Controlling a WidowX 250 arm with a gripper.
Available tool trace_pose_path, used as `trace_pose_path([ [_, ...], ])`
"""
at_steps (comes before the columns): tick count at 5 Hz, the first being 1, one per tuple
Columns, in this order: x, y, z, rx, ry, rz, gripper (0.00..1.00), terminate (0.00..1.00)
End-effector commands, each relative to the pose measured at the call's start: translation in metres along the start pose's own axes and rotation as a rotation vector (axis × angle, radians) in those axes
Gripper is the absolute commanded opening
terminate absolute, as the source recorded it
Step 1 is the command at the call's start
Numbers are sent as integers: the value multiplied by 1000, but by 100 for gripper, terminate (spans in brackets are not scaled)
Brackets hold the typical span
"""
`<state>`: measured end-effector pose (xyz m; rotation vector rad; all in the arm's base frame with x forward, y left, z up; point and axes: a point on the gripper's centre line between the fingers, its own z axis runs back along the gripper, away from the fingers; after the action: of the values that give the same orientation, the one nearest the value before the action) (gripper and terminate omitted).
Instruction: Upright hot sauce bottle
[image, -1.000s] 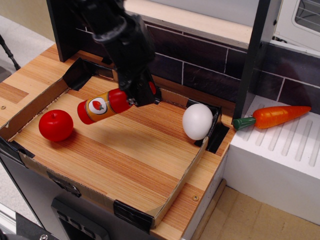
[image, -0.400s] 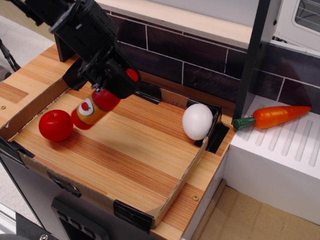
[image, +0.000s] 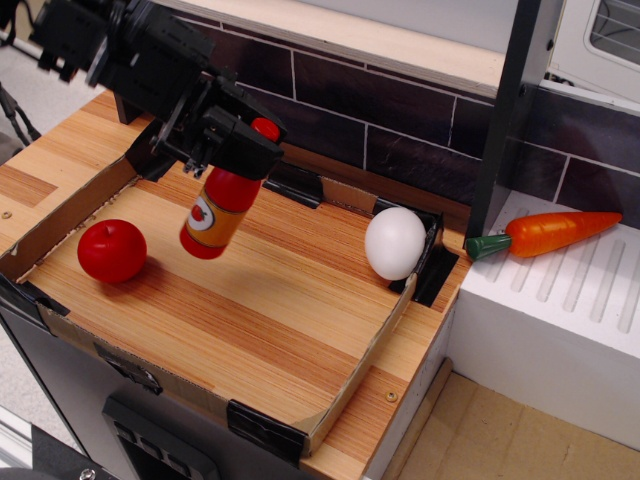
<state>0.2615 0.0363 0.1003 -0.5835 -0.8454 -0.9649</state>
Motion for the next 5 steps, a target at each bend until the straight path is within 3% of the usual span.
trace_pose_path([
  [1,-12,4,-11,3,-126,3,0,0],
  [3,-21,2,-18,-4,-229,-9,0,0],
  [5,-10,2,-6,-21,-291,27,0,0],
])
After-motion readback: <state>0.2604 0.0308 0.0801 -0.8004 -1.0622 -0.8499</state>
